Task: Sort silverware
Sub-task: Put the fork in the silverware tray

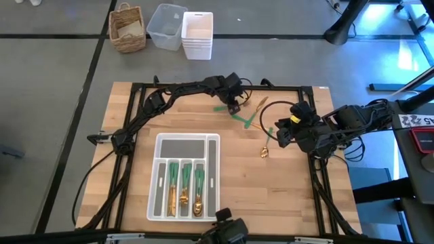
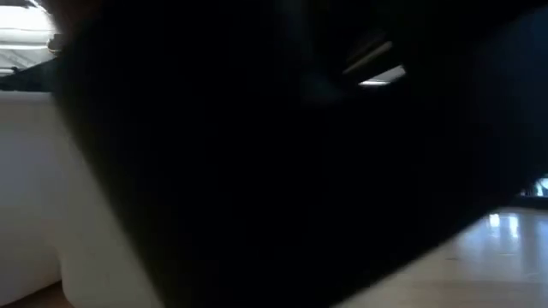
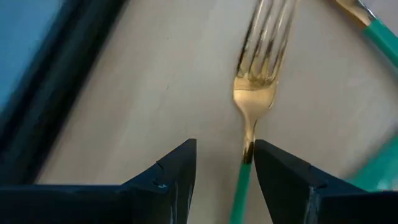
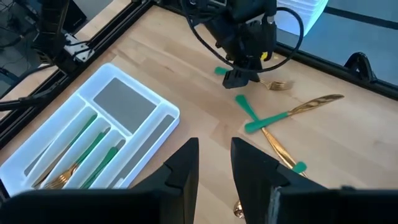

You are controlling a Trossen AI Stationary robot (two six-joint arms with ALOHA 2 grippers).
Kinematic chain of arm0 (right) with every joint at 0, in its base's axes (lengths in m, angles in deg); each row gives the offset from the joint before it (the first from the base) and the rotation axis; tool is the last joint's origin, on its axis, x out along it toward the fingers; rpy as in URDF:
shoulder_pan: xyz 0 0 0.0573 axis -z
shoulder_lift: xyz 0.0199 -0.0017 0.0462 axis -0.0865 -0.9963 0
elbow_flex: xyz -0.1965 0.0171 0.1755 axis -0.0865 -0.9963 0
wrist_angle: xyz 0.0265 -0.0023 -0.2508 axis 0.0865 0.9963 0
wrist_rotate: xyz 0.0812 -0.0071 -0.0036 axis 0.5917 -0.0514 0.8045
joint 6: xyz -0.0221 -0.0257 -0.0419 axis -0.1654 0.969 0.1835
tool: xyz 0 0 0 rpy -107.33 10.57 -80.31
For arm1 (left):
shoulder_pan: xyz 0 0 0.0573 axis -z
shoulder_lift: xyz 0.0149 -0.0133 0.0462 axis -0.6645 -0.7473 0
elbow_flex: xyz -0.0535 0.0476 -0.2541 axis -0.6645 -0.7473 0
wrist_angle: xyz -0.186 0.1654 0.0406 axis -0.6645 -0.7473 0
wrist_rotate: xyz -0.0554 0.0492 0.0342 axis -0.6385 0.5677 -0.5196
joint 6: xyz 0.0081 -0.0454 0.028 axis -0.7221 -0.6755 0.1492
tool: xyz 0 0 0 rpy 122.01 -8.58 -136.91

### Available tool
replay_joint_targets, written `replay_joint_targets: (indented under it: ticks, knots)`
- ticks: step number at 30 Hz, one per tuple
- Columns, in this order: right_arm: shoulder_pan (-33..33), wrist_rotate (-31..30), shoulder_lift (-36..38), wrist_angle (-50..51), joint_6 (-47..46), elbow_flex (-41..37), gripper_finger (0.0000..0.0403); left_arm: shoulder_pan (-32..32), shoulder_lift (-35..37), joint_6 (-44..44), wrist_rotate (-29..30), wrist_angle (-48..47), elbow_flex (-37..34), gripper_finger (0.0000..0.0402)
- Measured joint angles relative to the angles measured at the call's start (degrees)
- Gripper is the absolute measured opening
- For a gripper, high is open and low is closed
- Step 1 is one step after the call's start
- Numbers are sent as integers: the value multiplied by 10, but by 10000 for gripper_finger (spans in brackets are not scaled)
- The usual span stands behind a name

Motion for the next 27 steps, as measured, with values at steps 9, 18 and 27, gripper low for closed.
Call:
replay_joint_targets:
  ticks: [9,18,27]
  knots:
    - [0,4,0,-1,0,0,95,6,-1,18,1,2,4,154]
    - [0,4,0,0,0,0,95,9,-1,13,17,3,4,118]
    - [0,14,0,-4,0,0,95,17,-1,-9,41,2,4,109]
